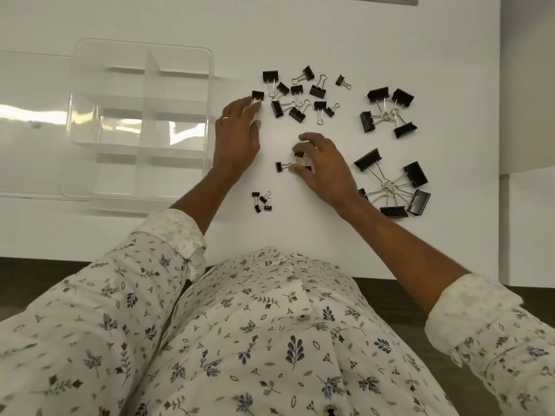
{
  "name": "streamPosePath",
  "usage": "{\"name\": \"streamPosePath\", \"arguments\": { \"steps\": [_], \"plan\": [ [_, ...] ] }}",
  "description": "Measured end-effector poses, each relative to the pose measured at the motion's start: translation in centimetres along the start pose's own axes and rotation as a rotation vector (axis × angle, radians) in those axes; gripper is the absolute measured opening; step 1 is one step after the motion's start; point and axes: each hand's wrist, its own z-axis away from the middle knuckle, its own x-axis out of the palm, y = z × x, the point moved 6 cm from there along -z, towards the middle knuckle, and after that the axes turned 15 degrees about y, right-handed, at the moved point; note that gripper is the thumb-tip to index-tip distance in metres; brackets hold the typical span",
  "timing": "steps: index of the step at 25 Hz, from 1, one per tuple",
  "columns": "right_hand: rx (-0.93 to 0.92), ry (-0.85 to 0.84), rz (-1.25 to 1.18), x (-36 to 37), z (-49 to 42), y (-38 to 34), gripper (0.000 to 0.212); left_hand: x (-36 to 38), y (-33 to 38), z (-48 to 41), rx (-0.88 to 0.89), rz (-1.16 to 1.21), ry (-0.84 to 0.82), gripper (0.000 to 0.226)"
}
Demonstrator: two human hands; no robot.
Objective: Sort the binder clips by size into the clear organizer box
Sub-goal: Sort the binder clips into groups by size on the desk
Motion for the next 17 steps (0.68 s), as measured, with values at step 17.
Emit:
{"name": "streamPosePath", "arguments": {
  "steps": [17],
  "plan": [
    [0.172,0.157,0.097,-2.7,-4.3,3.3,0.038,0.3,0.0,1.8,0.034,-0.083,0.027,0.046]
  ]
}}
